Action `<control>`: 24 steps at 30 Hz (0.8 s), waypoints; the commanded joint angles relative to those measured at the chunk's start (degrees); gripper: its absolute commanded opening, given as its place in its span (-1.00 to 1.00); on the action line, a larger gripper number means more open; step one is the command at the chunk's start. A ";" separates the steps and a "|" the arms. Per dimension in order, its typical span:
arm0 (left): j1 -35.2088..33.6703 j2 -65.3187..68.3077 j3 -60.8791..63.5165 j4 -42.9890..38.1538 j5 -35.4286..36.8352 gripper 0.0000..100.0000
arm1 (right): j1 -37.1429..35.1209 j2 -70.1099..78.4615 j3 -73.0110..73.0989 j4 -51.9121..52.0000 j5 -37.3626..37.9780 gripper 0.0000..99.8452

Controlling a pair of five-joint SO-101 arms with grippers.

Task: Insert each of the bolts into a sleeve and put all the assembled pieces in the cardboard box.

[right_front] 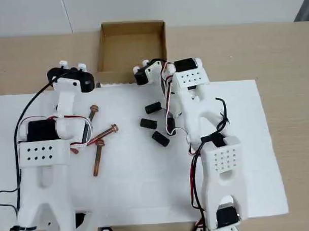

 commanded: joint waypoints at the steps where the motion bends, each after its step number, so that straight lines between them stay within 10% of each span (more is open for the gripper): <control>1: -0.35 0.00 -0.31 -0.70 -0.44 -0.77 | 0.40 1.27 -2.11 -1.80 1.41 -0.78; 24: -0.35 -0.44 2.42 -0.53 -0.44 -0.77 | 0.04 -15.16 -2.20 6.90 -7.74 -0.99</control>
